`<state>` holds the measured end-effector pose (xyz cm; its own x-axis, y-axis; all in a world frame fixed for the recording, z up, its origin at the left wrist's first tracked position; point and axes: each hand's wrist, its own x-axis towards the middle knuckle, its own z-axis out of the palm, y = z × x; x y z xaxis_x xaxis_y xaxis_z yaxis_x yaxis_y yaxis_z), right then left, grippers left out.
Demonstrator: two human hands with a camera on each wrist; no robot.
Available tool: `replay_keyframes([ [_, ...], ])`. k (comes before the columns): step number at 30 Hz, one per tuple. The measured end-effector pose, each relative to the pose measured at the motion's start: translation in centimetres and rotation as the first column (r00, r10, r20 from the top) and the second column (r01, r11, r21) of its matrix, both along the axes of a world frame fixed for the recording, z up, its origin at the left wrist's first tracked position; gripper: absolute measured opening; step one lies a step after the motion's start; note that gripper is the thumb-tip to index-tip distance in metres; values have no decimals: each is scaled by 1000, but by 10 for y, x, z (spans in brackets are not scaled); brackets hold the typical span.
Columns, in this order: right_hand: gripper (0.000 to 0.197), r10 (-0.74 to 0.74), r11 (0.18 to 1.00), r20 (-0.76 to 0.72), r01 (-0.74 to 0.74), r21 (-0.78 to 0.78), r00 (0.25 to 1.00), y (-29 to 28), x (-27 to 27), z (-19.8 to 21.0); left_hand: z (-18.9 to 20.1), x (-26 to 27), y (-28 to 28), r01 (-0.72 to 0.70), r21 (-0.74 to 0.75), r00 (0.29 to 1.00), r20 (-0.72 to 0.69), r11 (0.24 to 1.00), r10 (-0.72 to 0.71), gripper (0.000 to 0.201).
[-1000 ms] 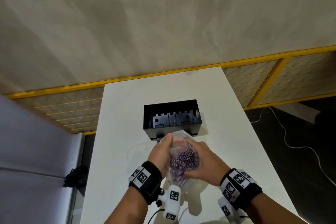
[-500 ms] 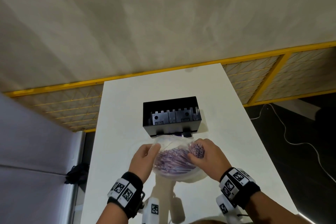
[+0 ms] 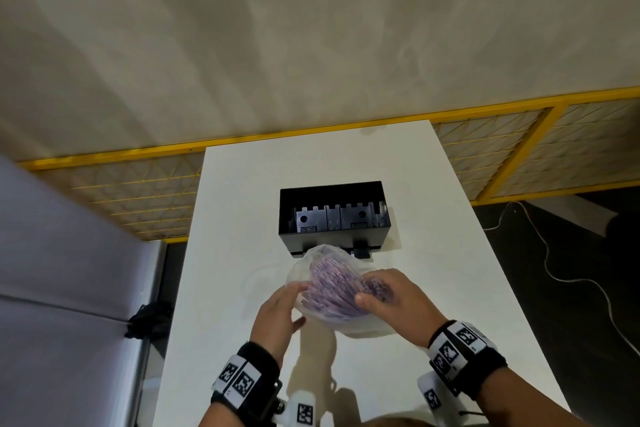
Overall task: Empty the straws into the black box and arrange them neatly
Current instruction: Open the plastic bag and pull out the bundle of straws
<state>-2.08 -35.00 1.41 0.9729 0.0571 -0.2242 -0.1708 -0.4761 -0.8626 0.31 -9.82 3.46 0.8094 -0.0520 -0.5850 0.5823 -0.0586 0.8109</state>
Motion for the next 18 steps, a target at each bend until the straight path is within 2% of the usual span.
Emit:
replay_keyframes([
  [2,54,59,998,-52,-57,37,997,-1,-3,2,-1,6,-2,-17,-5,1000,3,1000,17,32],
  [5,97,135,991,-130,-131,41,982,2,-7,2,-2,13,-11,-155,-176,985,-103,972,139,37],
  [7,126,183,980,-143,-192,-50,973,4,-9,0,1,16,-21,-152,-272,982,-151,950,114,45],
  [9,140,214,968,-142,-230,-105,966,7,-9,-2,3,16,-30,-113,-320,982,-182,941,55,54],
  [12,143,178,976,-94,-188,-112,980,10,-8,-6,7,14,-39,-43,-342,978,-208,939,-31,62],
  [14,140,123,988,-42,-126,-90,992,10,-7,-7,10,14,-42,47,-376,980,-163,925,-116,62],
  [16,132,75,997,-5,-75,-21,997,7,-6,-6,17,16,-42,129,-435,976,-104,891,-192,62],
  [18,114,39,997,8,-40,64,999,4,-5,-6,21,20,-38,158,-506,975,-56,848,-216,57],
])
